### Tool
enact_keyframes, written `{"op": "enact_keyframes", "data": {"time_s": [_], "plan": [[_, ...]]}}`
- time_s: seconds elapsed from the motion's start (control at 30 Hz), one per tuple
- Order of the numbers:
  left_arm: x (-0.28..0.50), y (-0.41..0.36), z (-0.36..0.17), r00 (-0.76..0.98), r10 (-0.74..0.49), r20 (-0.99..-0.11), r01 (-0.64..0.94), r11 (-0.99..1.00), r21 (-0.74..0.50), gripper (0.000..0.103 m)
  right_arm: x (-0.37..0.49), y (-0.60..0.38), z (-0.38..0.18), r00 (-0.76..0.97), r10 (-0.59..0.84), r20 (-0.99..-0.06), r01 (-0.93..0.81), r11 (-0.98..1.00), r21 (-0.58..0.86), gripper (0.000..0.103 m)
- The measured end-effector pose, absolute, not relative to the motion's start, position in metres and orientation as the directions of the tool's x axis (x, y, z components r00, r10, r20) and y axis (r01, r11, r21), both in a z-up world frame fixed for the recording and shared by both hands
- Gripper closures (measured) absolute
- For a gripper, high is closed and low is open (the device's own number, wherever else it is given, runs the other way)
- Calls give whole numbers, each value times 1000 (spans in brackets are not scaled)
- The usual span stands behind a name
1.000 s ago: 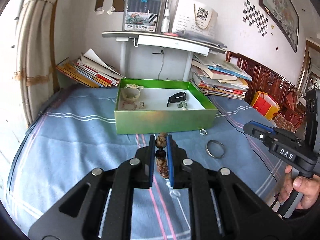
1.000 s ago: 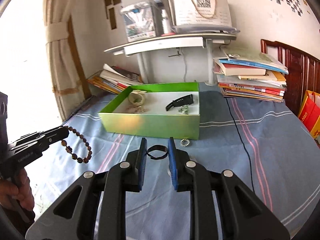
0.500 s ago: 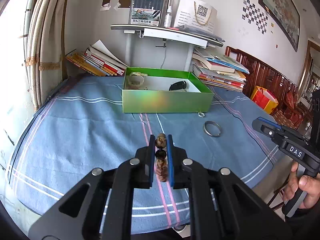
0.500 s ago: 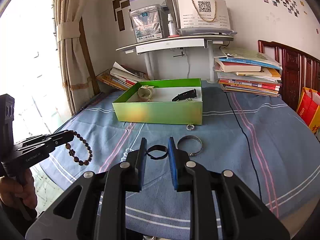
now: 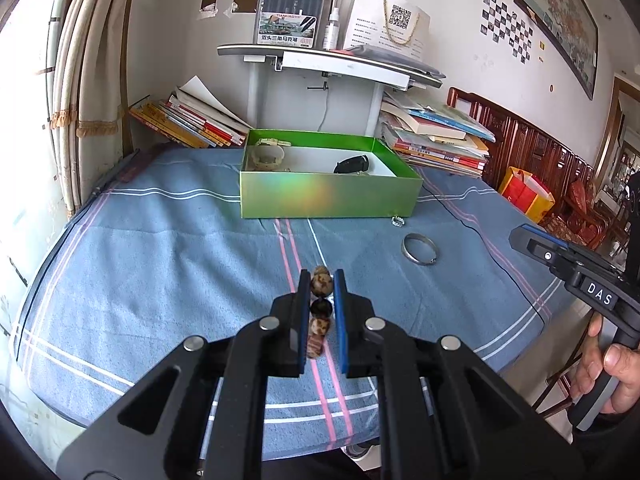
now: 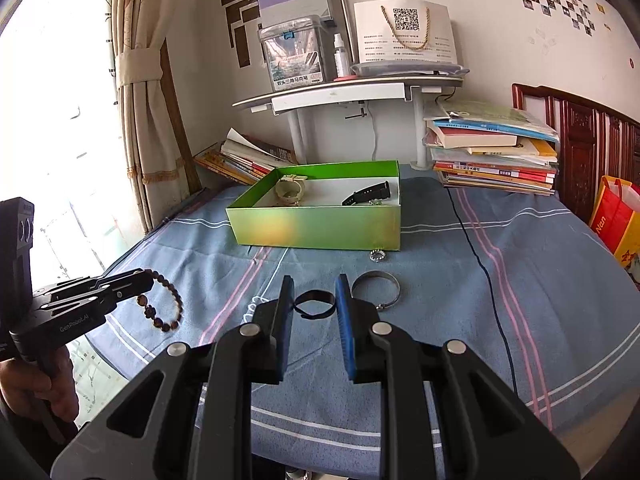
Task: Organize jewelry
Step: 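Lift the brown bead bracelet with the left gripper while the right gripper lifts the black ring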
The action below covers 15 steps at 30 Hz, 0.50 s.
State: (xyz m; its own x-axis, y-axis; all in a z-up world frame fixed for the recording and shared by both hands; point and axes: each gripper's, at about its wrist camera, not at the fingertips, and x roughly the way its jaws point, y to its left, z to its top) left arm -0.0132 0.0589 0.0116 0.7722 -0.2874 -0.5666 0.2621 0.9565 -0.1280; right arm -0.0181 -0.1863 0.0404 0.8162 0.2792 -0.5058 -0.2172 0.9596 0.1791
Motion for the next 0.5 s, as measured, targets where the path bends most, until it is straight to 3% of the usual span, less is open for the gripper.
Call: {"op": "enact_keyframes", "data": {"time_s": [0.5], "plan": [[-7, 58, 7, 764, -288, -578, 263, 956, -130, 91, -13, -187, 36, 808, 281, -517, -215, 959, 184, 82]]}}
